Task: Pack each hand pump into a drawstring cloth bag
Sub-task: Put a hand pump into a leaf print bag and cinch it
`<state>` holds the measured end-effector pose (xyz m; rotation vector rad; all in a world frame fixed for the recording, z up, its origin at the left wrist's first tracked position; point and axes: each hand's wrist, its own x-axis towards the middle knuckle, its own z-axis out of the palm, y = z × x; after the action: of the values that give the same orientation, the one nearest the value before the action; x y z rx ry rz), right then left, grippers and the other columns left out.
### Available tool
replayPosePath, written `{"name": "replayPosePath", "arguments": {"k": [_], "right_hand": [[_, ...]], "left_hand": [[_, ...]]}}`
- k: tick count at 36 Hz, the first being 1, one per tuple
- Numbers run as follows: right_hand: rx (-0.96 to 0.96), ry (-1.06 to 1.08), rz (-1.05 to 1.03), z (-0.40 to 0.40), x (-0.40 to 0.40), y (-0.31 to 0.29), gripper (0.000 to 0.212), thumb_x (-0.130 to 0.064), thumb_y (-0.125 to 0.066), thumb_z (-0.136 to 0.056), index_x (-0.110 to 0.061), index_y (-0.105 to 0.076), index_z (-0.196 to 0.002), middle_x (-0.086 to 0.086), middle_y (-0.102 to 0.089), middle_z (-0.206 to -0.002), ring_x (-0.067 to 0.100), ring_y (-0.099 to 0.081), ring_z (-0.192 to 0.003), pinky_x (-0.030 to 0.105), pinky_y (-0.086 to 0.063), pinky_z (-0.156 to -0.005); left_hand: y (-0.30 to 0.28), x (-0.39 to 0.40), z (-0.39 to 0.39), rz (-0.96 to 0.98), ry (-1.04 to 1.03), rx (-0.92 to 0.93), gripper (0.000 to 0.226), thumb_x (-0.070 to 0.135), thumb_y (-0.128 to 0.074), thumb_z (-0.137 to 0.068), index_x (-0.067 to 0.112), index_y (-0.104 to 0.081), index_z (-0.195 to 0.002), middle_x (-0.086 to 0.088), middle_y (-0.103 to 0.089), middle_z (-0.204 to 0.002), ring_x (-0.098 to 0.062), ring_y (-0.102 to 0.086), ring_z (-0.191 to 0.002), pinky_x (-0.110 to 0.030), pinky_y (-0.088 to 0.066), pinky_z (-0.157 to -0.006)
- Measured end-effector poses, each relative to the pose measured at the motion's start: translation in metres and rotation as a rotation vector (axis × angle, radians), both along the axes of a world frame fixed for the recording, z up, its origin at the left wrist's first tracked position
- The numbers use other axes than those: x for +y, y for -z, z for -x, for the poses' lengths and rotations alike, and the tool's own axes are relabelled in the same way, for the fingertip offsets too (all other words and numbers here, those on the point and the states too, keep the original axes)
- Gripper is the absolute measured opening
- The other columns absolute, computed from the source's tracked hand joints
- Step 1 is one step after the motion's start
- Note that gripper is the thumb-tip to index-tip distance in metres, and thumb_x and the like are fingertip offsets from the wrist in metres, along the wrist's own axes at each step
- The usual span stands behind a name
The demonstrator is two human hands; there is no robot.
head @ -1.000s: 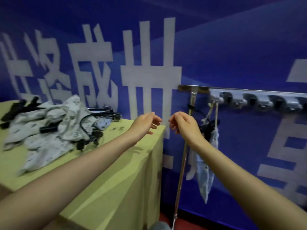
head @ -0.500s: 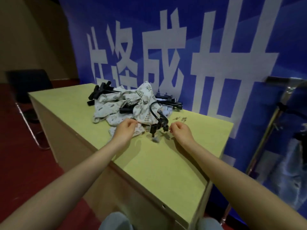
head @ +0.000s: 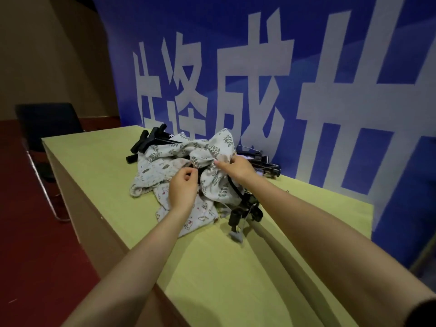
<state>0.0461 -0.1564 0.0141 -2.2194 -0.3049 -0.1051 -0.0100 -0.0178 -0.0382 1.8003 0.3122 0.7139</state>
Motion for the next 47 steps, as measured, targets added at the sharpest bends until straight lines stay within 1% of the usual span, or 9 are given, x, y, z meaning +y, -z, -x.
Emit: {"name": "replayPosePath", "arguments": {"k": [4, 10, 14, 18, 21, 27, 32, 37, 47], "right_hand": [[-0.031, -0.071, -0.136, 0.003, 0.006, -0.005, 0.018, -0.029, -0.059, -0.093, -0.013, -0.068, -0.09, 0.005, -0.07, -0.088, 0.021, -0.066, -0.083, 0.039, -0.054, -0.077], [0.082, -0.095, -0.609, 0.022, 0.002, -0.072, 0.025, -0.029, -0.059, -0.093, -0.008, -0.069, -0.1, 0.014, -0.073, -0.099, 0.031, -0.069, -0.094, 0.045, -0.054, -0.087], [0.116, -0.166, -0.947, 0.049, -0.006, -0.123, 0.035, -0.023, -0.059, -0.095, 0.002, -0.062, -0.12, 0.018, -0.069, -0.108, 0.031, -0.067, -0.099, 0.043, -0.055, -0.087], [0.187, -0.251, -1.089, 0.075, -0.019, -0.153, 0.041, -0.038, -0.054, -0.096, -0.003, -0.062, -0.116, 0.016, -0.069, -0.104, 0.029, -0.067, -0.091, 0.039, -0.056, -0.075], [0.155, -0.227, -1.089, 0.099, -0.03, -0.161, 0.022, -0.034, -0.055, -0.097, -0.015, -0.057, -0.088, 0.01, -0.067, -0.083, 0.023, -0.065, -0.075, 0.036, -0.054, -0.07], [-0.079, -0.196, -0.965, 0.128, -0.039, -0.157, 0.023, -0.028, -0.056, -0.095, -0.006, -0.063, -0.097, 0.017, -0.07, -0.094, 0.032, -0.067, -0.094, 0.046, -0.052, -0.093], [-0.27, -0.196, -0.907, 0.158, -0.068, -0.162, 0.025, -0.017, -0.053, -0.097, -0.013, -0.051, -0.073, 0.002, -0.058, -0.064, 0.014, -0.059, -0.059, 0.03, -0.051, -0.061], [-0.317, -0.269, -0.863, 0.182, -0.104, -0.145, 0.02, -0.025, -0.054, -0.098, -0.011, -0.063, -0.087, -0.001, -0.066, -0.066, 0.008, -0.062, -0.059, 0.018, -0.049, -0.048], [-0.535, -0.26, -0.571, 0.218, -0.123, -0.092, 0.023, -0.019, -0.073, -0.084, -0.024, -0.065, -0.105, 0.0, -0.068, -0.095, 0.013, -0.064, -0.088, 0.026, -0.055, -0.068]], "left_hand": [[0.01, 0.0, -0.003, -0.001, 0.099, 0.133, 0.028, 0.044, -0.058, -0.093, 0.018, -0.066, -0.089, 0.004, -0.065, -0.077, -0.015, -0.059, -0.069, -0.029, -0.043, -0.058], [0.004, 0.011, -0.009, 0.209, 0.18, 0.157, 0.033, 0.044, -0.044, -0.098, 0.017, -0.061, -0.09, -0.011, -0.054, -0.079, -0.022, -0.047, -0.063, -0.035, -0.036, -0.06], [-0.021, 0.01, 0.005, 0.309, 0.147, 0.06, 0.035, 0.037, -0.042, -0.101, 0.011, -0.064, -0.103, -0.01, -0.063, -0.095, -0.022, -0.053, -0.078, -0.038, -0.047, -0.072], [-0.068, 0.007, 0.032, 0.464, 0.108, -0.195, 0.034, 0.035, -0.038, -0.103, 0.015, -0.064, -0.093, -0.004, -0.058, -0.081, -0.014, -0.05, -0.062, -0.027, -0.043, -0.059], [-0.107, -0.003, 0.064, 0.567, 0.189, -0.369, 0.044, 0.043, -0.032, -0.103, 0.016, -0.064, -0.09, 0.0, -0.056, -0.073, -0.012, -0.05, -0.059, -0.022, -0.044, -0.053], [-0.172, -0.056, 0.125, 0.39, 0.667, -0.329, 0.063, 0.068, -0.036, -0.089, 0.016, -0.067, -0.107, -0.01, -0.072, -0.105, -0.025, -0.068, -0.097, -0.041, -0.054, -0.086], [-0.192, -0.083, 0.139, 0.113, 0.627, -0.189, 0.036, 0.041, -0.059, -0.092, 0.008, -0.066, -0.105, -0.003, -0.072, -0.086, -0.021, -0.068, -0.08, -0.029, -0.053, -0.066], [-0.185, -0.096, 0.138, 0.407, 0.75, -0.192, 0.034, 0.029, -0.05, -0.098, 0.005, -0.067, -0.113, -0.015, -0.07, -0.111, -0.029, -0.066, -0.104, -0.044, -0.048, -0.098], [-0.166, -0.13, 0.15, 0.675, 0.907, -0.22, 0.055, 0.048, -0.029, -0.102, 0.01, -0.068, -0.106, -0.011, -0.073, -0.094, -0.022, -0.069, -0.089, -0.034, -0.054, -0.084]]}}
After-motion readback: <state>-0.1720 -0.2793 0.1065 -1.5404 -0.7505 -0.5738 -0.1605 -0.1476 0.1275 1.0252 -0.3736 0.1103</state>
